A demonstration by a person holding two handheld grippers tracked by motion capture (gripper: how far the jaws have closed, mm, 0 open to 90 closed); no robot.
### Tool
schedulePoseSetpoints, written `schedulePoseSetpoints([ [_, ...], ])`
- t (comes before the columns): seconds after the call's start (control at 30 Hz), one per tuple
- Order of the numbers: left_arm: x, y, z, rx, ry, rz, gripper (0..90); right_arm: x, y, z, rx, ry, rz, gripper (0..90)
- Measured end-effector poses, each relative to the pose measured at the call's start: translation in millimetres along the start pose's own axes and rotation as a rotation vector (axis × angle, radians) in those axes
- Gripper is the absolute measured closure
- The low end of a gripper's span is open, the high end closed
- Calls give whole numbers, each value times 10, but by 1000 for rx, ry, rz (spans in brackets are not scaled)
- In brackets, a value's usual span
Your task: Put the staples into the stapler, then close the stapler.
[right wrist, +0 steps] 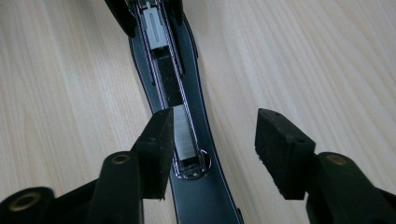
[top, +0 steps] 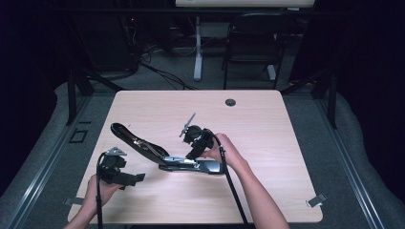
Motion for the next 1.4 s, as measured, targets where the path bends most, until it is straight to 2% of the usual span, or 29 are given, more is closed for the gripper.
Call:
schedulePoseSetpoints([
  [0.2,6,0,-7,2,5,-5,1,-125,26,-61,-45,8,57,391],
  [0.27,9,0,-9,1,7,-6,1,-171,45,-95,-77,17,83,387],
  [0.37,18,-9,-12,1,12,-13,0,-233,43,-139,-97,57,128,372],
  [0.47,32,-16,-14,1,18,-19,0,-305,33,-172,-131,102,186,271],
  [0.63,52,-52,-35,9,25,-26,0,-422,-30,-195,-140,155,248,188],
  [0.73,67,-113,-65,18,31,-42,1,-500,-62,-208,-157,170,265,150],
  [0.97,100,-213,-103,42,47,-63,1,-660,-89,-289,-209,201,317,139],
  [1.23,94,-308,-122,69,36,-92,9,-762,-99,-344,-244,215,359,142],
  [1.4,152,-378,-167,114,64,-118,49,-781,-96,-407,-271,230,376,146],
])
Point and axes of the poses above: each handheld gripper's, and its own axes: z roughly forward along the jaws, x roughly out of its top, y roughly to its right, the point moved 7 cm from there along z, roughly forward along the jaws, and after that the axes turned 4 degrees about -z, right-handed, at the moved point
